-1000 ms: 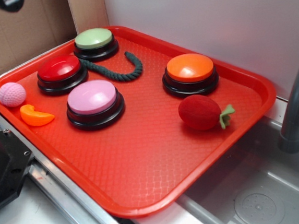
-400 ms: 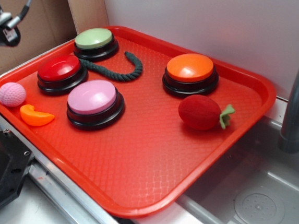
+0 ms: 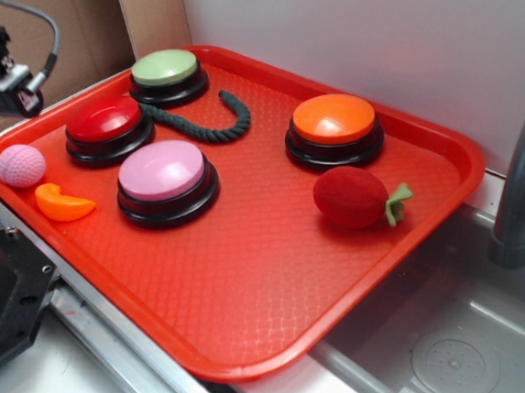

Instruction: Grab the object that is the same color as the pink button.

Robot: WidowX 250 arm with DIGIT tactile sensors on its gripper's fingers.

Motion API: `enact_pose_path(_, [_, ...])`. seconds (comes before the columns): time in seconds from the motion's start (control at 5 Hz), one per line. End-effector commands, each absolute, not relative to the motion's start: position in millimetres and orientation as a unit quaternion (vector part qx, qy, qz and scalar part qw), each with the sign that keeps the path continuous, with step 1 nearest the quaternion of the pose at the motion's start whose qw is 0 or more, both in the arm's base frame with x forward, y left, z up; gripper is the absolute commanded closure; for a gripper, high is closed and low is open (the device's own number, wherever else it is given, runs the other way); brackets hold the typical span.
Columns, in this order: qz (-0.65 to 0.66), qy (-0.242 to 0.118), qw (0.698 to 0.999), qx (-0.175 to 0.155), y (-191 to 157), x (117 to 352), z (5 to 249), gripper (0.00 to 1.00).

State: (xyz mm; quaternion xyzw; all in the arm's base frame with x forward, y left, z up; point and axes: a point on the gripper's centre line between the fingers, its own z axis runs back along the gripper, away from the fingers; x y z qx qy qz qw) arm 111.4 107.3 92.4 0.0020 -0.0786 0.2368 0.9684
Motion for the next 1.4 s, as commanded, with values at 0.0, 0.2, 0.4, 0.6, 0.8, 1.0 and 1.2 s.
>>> enact_pose_path(0.0, [0.291, -0.079, 0.952, 0.044, 131, 113, 63, 0.0])
enact_pose_path(0.2, [0.298, -0.066, 0.951, 0.046, 140, 113, 51, 0.0])
enact_pose_path(0.4, [0.291, -0.071, 0.953, 0.033, 142, 117, 44, 0.0])
enact_pose_path(0.6, [0.291, -0.057, 0.955, 0.027, 139, 120, 31, 0.0])
enact_pose_path(0.8, [0.296, -0.051, 0.954, 0.026, 136, 124, 24, 0.12])
enact_pose_path(1.0, [0.292, -0.047, 0.955, 0.028, 133, 127, 20, 0.8])
enact_pose_path(1.2, [0.287, -0.06, 0.956, 0.028, 129, 127, 23, 1.0])
